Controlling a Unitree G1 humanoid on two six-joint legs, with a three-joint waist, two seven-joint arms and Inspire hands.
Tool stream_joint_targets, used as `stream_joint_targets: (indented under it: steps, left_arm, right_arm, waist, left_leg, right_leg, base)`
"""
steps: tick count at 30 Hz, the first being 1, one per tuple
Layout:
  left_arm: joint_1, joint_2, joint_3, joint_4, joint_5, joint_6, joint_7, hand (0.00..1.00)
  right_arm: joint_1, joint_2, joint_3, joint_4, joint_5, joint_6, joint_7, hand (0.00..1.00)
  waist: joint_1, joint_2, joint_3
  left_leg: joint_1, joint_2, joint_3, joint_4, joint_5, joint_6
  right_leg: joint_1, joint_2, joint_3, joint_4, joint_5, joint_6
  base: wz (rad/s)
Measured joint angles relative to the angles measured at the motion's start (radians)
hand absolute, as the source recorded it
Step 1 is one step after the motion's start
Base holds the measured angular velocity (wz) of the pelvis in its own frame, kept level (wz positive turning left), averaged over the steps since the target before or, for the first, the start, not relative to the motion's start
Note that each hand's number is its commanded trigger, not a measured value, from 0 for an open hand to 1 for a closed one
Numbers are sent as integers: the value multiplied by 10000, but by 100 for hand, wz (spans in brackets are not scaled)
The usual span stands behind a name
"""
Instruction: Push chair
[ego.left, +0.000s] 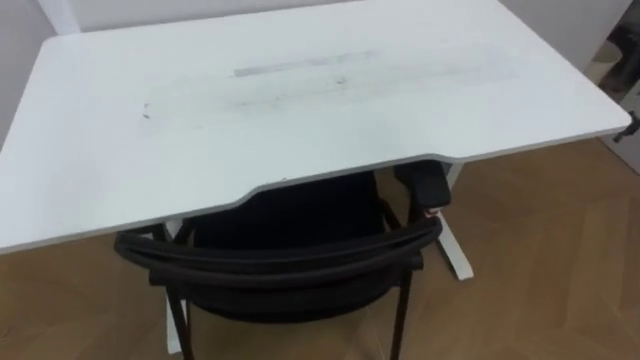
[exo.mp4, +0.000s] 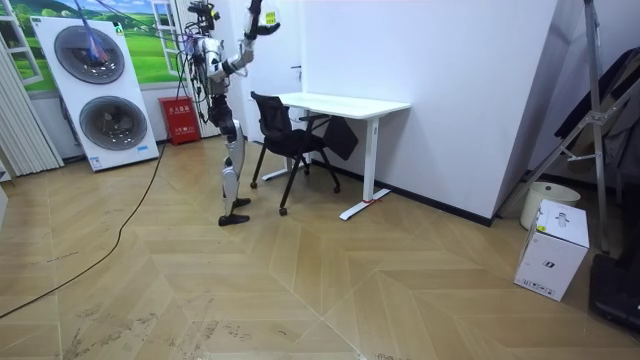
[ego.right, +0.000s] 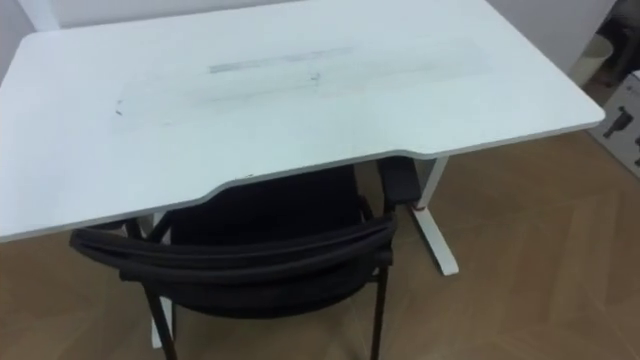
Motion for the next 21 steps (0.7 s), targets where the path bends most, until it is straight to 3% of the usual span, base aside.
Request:
stream_joint_targets:
  steps: [1, 2, 3, 5, 8, 9, 10, 12, 14, 16, 18, 20, 21]
  left_arm:
    - [122, -148, -1, 751, -781, 117, 165, 0]
    - [256, -337, -5, 1538, -1729, 227, 254, 0]
    - [315, -462, 0, 1925, -2187, 288, 300, 0]
    - [535, -931, -6, 3943, -3826, 404, 341, 0]
    - [940, -1343, -12, 6368, -5235, 506, 191, 0]
    - [1168, -1608, -8, 7615, -5675, 584, -71, 0]
    - [1317, -1797, -2, 8857, -6001, 676, -472, 0]
    - [1660, -2137, 53, 10245, -6374, 883, -1150, 0]
    - [1830, -2594, -19, 11749, -6335, 1179, -2160, 0]
    - [1715, -2748, -122, 12586, -6302, 1532, -2940, 0]
    - [1619, -2808, -707, 12943, -6123, 1877, -3654, 0]
    - [1303, -2820, -2077, 12990, -5941, 2165, -4431, 0]
    - [1228, -2825, -2378, 12983, -5930, 2211, -4593, 0]
  right_arm:
    - [448, 545, -137, 542, 1073, 65, -211, 0]
    - [887, 1147, -205, 1288, 2088, 183, -304, 0]
    - [1130, 1470, -208, 1663, 2718, 262, -311, 0]
    - [1869, 2700, -172, 3596, 4829, 591, -207, 0]
    - [2253, 3562, -162, 6244, 6628, 825, 380, 0]
    - [2339, 3906, -149, 7736, 7141, 898, 795, 0]
    - [2341, 4265, -105, 9148, 7433, 980, 1209, 0]
    - [2195, 4798, 77, 10832, 7519, 1163, 1818, 0]
    - [1767, 5071, 839, 12855, 7186, 1384, 2590, 0]
    - [1384, 5083, 1168, 13714, 6706, 1635, 3044, 0]
    - [1086, 5062, 1715, 14035, 6557, 1783, 3476, 0]
    - [488, 5008, 2795, 14134, 6379, 2000, 3914, 0]
    - [308, 4979, 3090, 14157, 6313, 2049, 4020, 0]
  waist:
    - [28, 68, 26]
    - [44, 61, -23]
    - [87, 80, -46]
    - [255, 160, -69]
    - [259, 272, -167]
    - [231, 331, -209]
    - [236, 386, -209]
    - [243, 402, -204]
    - [223, 414, -206]
    - [228, 424, -202]
    - [204, 429, -197]
    - [244, 430, -185]
    - [256, 432, -183]
  left_leg:
    - [-35, 8, 0, 2, -9, -13]
    - [-128, 22, -2, 24, -11, -17]
    - [-183, 31, 1, 25, -15, -22]
    - [-222, 88, 35, -1, -39, -30]
    - [-326, 70, 20, 73, -203, -60]
    - [-329, 10, 9, 129, -260, -52]
    - [-291, -27, 16, 169, -286, -51]
    - [-162, -16, 97, 171, -298, -84]
    - [-57, 47, 184, 243, -323, -117]
    - [-37, 46, 181, 277, -339, -98]
    - [31, 17, 89, 372, -395, -80]
    - [7, -3, 7, 442, -396, -79]
    - [0, 4, 4, 473, -402, -80]
  right_leg:
    - [-44, 11, -1, 18, -3, 0]
    - [-129, 21, 87, 37, -7, -8]
    - [-196, 22, 116, 67, -16, -22]
    - [-328, 0, 271, 226, -75, -60]
    - [-364, -55, 259, 333, -179, -51]
    - [-327, -125, 230, 356, -323, -61]
    - [-304, -228, 259, 437, -466, -84]
    - [-323, -273, 366, 600, -678, -66]
    - [-340, -277, 379, 687, -790, -93]
    - [-241, -264, 408, 690, -712, -70]
    - [-65, -264, 362, 645, -674, -68]
    - [-28, -262, 298, 653, -648, -69]
    - [-24, -254, 298, 664, -646, -72]
  base:
    - [0]
    - [0]
    - [-4]
    - [-6]
    - [2]
    - [5]
    - [3]
    - [-9]
    - [-14]
    - [1]
    - [12]
    - [11]
    - [4]
